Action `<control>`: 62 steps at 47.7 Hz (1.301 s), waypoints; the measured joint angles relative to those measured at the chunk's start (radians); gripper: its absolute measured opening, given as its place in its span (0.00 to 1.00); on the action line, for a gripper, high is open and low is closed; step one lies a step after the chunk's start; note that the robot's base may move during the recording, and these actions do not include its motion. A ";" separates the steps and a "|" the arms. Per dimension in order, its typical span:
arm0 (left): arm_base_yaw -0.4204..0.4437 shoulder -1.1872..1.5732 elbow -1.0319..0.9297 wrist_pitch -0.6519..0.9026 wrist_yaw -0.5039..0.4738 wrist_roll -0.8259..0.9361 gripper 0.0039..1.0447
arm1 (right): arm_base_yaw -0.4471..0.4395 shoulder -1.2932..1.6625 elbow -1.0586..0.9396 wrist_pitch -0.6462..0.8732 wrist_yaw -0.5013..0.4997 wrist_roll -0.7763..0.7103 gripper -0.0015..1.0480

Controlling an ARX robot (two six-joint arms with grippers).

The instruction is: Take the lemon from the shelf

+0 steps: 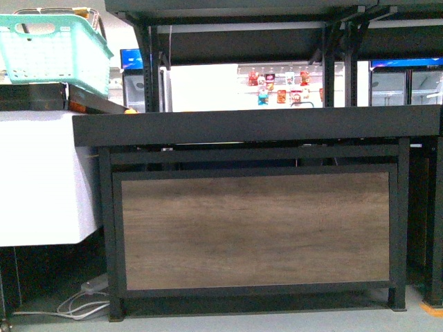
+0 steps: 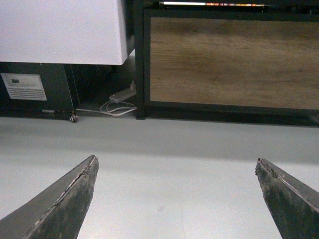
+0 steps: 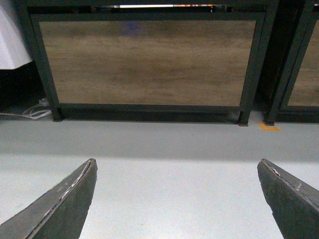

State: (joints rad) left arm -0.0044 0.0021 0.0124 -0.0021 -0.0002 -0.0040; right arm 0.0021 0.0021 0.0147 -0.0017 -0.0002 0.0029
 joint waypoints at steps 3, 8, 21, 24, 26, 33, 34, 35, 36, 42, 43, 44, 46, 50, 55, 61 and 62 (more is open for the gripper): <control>0.000 0.000 0.000 0.000 0.000 0.000 0.93 | 0.000 0.000 0.000 0.000 0.000 0.000 0.93; 0.000 0.000 0.000 0.000 0.000 0.000 0.93 | 0.000 0.000 0.000 0.000 0.000 0.000 0.93; 0.000 0.000 0.000 0.000 0.000 0.000 0.93 | 0.000 0.000 0.000 0.000 0.000 0.000 0.93; 0.000 0.000 0.000 0.000 0.000 0.000 0.93 | 0.000 0.000 0.000 0.000 0.000 0.000 0.93; 0.000 0.000 0.000 0.000 0.000 0.000 0.93 | 0.000 0.000 0.000 0.000 0.000 0.000 0.93; 0.000 0.000 0.000 0.000 0.000 0.000 0.93 | 0.000 0.000 0.000 0.000 0.000 0.000 0.93; 0.000 0.000 0.000 0.000 0.000 0.000 0.93 | 0.000 0.000 0.000 0.000 0.000 0.000 0.93; 0.000 0.000 0.000 0.000 0.000 0.000 0.93 | 0.000 0.000 0.000 0.000 0.000 0.000 0.93; 0.000 0.000 0.000 0.000 0.000 0.000 0.93 | 0.000 0.000 0.000 0.000 0.000 0.000 0.93; 0.000 0.000 0.000 0.000 0.000 0.000 0.93 | 0.000 0.000 0.000 0.000 0.000 0.000 0.93; 0.000 0.000 0.000 0.000 0.000 0.000 0.93 | 0.000 0.000 0.000 0.000 0.000 0.000 0.93; 0.000 0.000 0.000 0.000 0.000 0.000 0.93 | 0.000 0.000 0.000 0.000 0.000 0.000 0.93; 0.000 0.000 0.000 0.000 0.000 0.000 0.93 | 0.000 0.000 0.000 0.000 0.000 0.000 0.93; 0.000 0.000 0.000 0.000 0.000 0.000 0.93 | 0.000 0.000 0.000 0.000 0.000 0.000 0.93; 0.000 0.000 0.000 0.000 0.000 0.000 0.93 | 0.000 0.000 0.000 0.000 0.000 0.000 0.93; 0.000 0.000 0.000 0.000 0.000 0.000 0.93 | 0.000 0.000 0.000 0.000 0.000 0.000 0.93; 0.000 0.000 0.000 0.000 0.000 0.000 0.93 | 0.000 0.000 0.000 0.000 0.000 0.000 0.93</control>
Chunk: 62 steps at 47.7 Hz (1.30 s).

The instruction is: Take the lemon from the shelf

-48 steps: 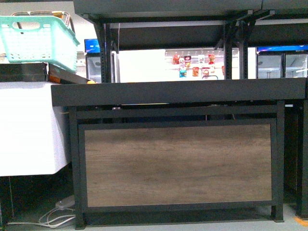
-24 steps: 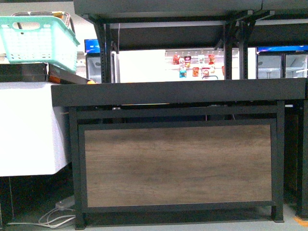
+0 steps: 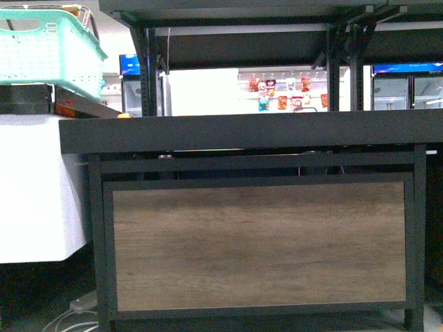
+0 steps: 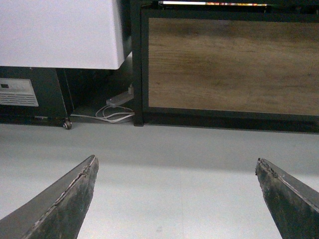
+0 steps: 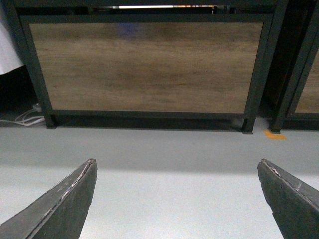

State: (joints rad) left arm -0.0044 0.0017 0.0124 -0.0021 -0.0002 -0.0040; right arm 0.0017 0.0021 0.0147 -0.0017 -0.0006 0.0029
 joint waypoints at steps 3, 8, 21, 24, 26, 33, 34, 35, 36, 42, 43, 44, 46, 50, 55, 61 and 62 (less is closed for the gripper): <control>0.000 0.000 0.000 0.000 0.000 0.000 0.93 | 0.000 0.000 0.000 0.000 0.000 0.000 0.93; 0.000 0.000 0.000 0.000 0.000 0.000 0.93 | 0.000 0.000 0.000 0.000 0.001 0.000 0.93; 0.000 0.000 0.000 0.000 0.000 0.000 0.93 | 0.000 0.000 0.000 0.000 0.000 0.000 0.93; 0.000 0.000 0.000 0.000 0.000 0.000 0.93 | 0.000 0.000 0.000 0.000 0.000 0.000 0.93; 0.000 0.000 0.000 0.000 0.000 0.000 0.93 | 0.000 0.000 0.000 0.000 0.000 0.000 0.93; 0.000 0.000 0.000 0.000 0.000 0.000 0.93 | 0.000 0.000 0.000 0.000 0.000 0.000 0.93; 0.000 0.000 0.000 0.000 0.000 0.000 0.93 | 0.000 0.000 0.000 0.000 0.000 0.000 0.93; 0.000 0.000 0.000 0.000 0.000 0.000 0.93 | 0.000 0.000 0.000 0.000 0.000 0.000 0.93; 0.000 0.000 0.000 0.000 0.000 0.000 0.93 | 0.000 0.000 0.000 0.000 0.000 0.000 0.93; 0.000 0.000 0.000 0.000 0.000 0.000 0.93 | 0.000 0.000 0.000 0.000 0.000 0.000 0.93; 0.000 0.000 0.000 0.000 0.000 0.000 0.93 | 0.000 0.000 0.000 0.000 0.000 0.000 0.93; 0.000 0.000 0.000 0.000 0.000 0.000 0.93 | 0.000 0.000 0.000 0.000 0.001 0.000 0.93; 0.000 0.000 0.000 0.000 0.000 0.000 0.93 | 0.000 0.000 0.000 0.000 0.000 0.000 0.93; 0.000 0.000 0.000 0.000 0.000 0.000 0.93 | 0.000 0.000 0.000 0.000 0.000 0.000 0.93; 0.000 0.000 0.000 0.000 0.000 0.000 0.93 | 0.000 0.000 0.000 0.000 0.000 0.000 0.93; 0.000 0.000 0.000 0.000 -0.001 0.000 0.93 | 0.000 0.000 0.000 0.000 0.000 0.000 0.93; 0.000 0.000 0.000 0.000 0.001 0.000 0.93 | 0.000 0.000 0.000 0.000 0.000 0.000 0.93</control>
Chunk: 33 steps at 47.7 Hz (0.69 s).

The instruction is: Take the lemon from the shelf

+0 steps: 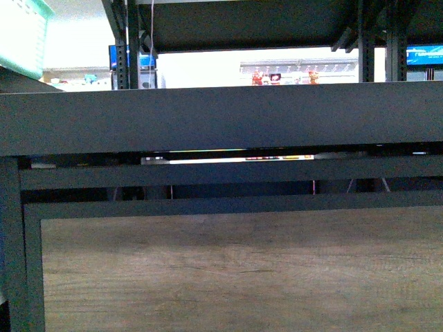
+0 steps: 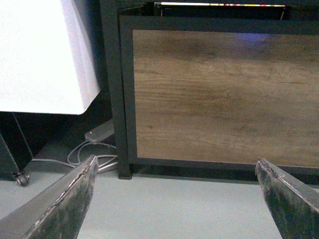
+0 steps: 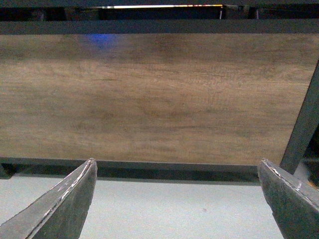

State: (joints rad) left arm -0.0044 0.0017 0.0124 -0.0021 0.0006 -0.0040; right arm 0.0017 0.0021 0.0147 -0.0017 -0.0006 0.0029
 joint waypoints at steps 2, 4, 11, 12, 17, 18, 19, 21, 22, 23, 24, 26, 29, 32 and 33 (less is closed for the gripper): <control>0.000 0.000 0.000 0.000 -0.002 0.000 0.93 | 0.000 0.000 0.000 0.000 0.000 0.000 0.93; 0.000 0.000 0.000 0.000 0.000 0.000 0.93 | 0.000 0.000 0.000 0.000 0.000 0.000 0.93; 0.000 0.000 0.000 0.000 -0.001 0.000 0.93 | 0.000 0.000 0.000 0.000 0.000 0.000 0.93; 0.000 0.000 0.000 0.000 0.000 0.000 0.93 | 0.000 0.000 0.000 0.000 0.000 0.000 0.93; 0.000 0.000 0.000 0.000 0.000 0.000 0.93 | 0.000 0.000 0.000 0.000 0.000 0.000 0.93; 0.000 0.000 0.000 0.000 0.000 0.000 0.93 | 0.000 0.000 0.000 0.000 0.000 0.000 0.93; 0.000 0.000 0.000 0.000 -0.002 0.000 0.93 | 0.000 0.000 0.000 0.000 0.000 0.000 0.93; 0.000 0.000 0.000 0.000 -0.002 0.000 0.93 | 0.000 0.000 0.000 0.000 0.000 0.000 0.93; 0.000 0.000 0.000 0.000 -0.002 0.000 0.93 | 0.000 0.000 0.000 0.000 0.000 0.000 0.93; 0.000 0.000 0.000 0.000 -0.002 0.000 0.93 | 0.000 0.000 0.000 0.000 0.000 0.000 0.93; 0.000 0.000 0.000 0.000 -0.001 0.000 0.93 | 0.000 0.000 0.000 0.000 0.000 0.000 0.93; 0.000 0.000 0.000 0.000 -0.001 0.000 0.93 | 0.000 0.000 0.000 0.000 0.000 0.000 0.93; 0.000 0.000 0.000 0.000 -0.001 0.000 0.93 | 0.000 0.000 0.000 0.000 0.000 0.000 0.93; 0.000 0.000 0.000 0.000 -0.001 0.000 0.93 | 0.000 0.000 0.000 0.000 0.000 0.000 0.93; 0.000 0.000 0.000 0.000 -0.001 0.000 0.93 | 0.000 0.000 0.000 0.000 0.000 0.000 0.93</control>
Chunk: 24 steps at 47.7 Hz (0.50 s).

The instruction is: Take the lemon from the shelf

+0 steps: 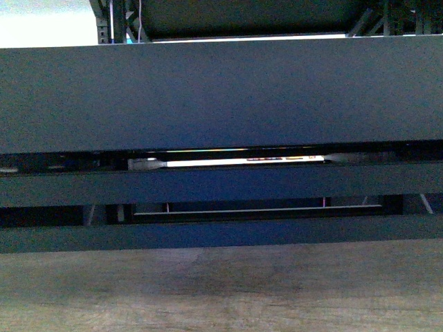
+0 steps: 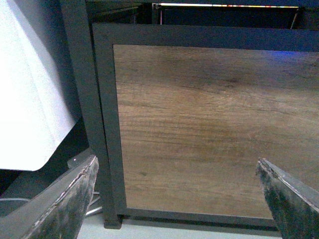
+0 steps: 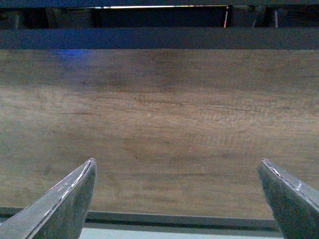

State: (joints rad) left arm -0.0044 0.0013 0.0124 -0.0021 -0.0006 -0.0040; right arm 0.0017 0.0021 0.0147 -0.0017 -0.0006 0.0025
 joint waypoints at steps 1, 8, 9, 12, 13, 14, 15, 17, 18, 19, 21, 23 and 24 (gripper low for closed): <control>0.000 0.000 0.000 0.000 0.001 0.000 0.93 | 0.000 0.000 0.000 0.000 0.000 0.000 0.93; 0.000 0.000 0.000 0.000 0.001 0.000 0.93 | 0.000 0.000 0.000 0.000 0.000 0.000 0.93; 0.000 0.000 0.000 0.000 0.000 0.000 0.93 | 0.000 0.000 0.000 0.000 0.000 0.000 0.93; 0.000 0.000 0.000 0.000 0.000 0.000 0.93 | 0.000 0.000 0.000 0.000 0.000 0.000 0.93; 0.000 0.000 0.000 0.000 0.000 0.000 0.93 | 0.000 0.001 0.000 0.000 0.001 0.000 0.93; 0.000 0.000 0.000 0.000 0.001 0.000 0.93 | 0.000 0.002 0.000 0.000 0.001 0.000 0.93; 0.000 0.000 0.000 0.000 0.000 0.000 0.93 | 0.000 0.002 0.000 0.000 0.001 0.000 0.93; 0.000 0.000 0.000 0.000 0.000 0.000 0.93 | 0.000 0.002 0.000 0.000 0.002 0.000 0.93; 0.000 0.000 0.000 0.000 0.001 0.000 0.93 | 0.000 0.002 0.000 0.000 0.001 0.000 0.93; 0.000 0.000 0.000 0.000 0.001 0.000 0.93 | 0.000 0.002 0.000 0.000 0.000 0.000 0.93; 0.000 0.000 0.000 0.000 0.000 0.000 0.93 | 0.000 0.002 0.000 0.000 0.000 0.000 0.93; 0.000 0.000 0.000 0.000 0.000 0.000 0.93 | 0.000 0.002 0.000 0.000 0.000 0.000 0.93; 0.000 0.000 0.000 0.000 0.000 0.000 0.93 | 0.000 0.002 0.000 0.000 0.000 0.000 0.93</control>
State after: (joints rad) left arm -0.0044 0.0017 0.0124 -0.0021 -0.0002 -0.0040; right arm 0.0017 0.0036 0.0147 -0.0017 -0.0002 0.0029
